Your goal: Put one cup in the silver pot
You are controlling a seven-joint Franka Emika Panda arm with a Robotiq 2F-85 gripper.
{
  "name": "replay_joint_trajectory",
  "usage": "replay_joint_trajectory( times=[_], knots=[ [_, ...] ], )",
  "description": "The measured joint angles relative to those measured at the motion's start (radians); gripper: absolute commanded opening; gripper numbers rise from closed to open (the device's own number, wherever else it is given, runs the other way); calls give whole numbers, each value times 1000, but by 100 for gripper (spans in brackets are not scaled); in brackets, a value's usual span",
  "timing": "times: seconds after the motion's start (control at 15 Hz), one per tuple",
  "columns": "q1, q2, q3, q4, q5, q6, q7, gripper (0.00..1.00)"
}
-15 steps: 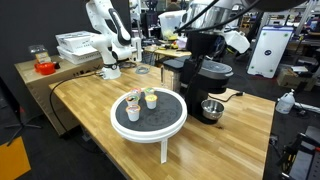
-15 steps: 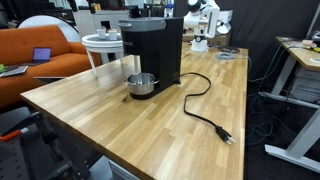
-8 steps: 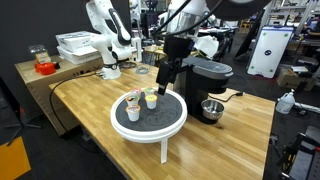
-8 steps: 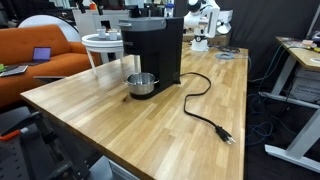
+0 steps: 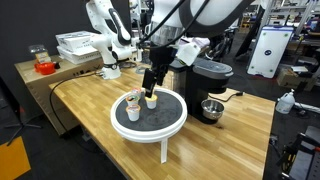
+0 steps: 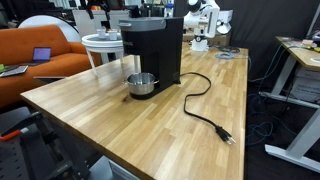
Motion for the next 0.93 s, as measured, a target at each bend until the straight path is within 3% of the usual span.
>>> replay_joint_trajectory(
  times=[0.27, 0.93],
  knots=[
    [20, 19, -31, 33, -64, 0, 49, 100],
    [53, 31, -47, 19, -81, 0, 135, 100]
  ],
)
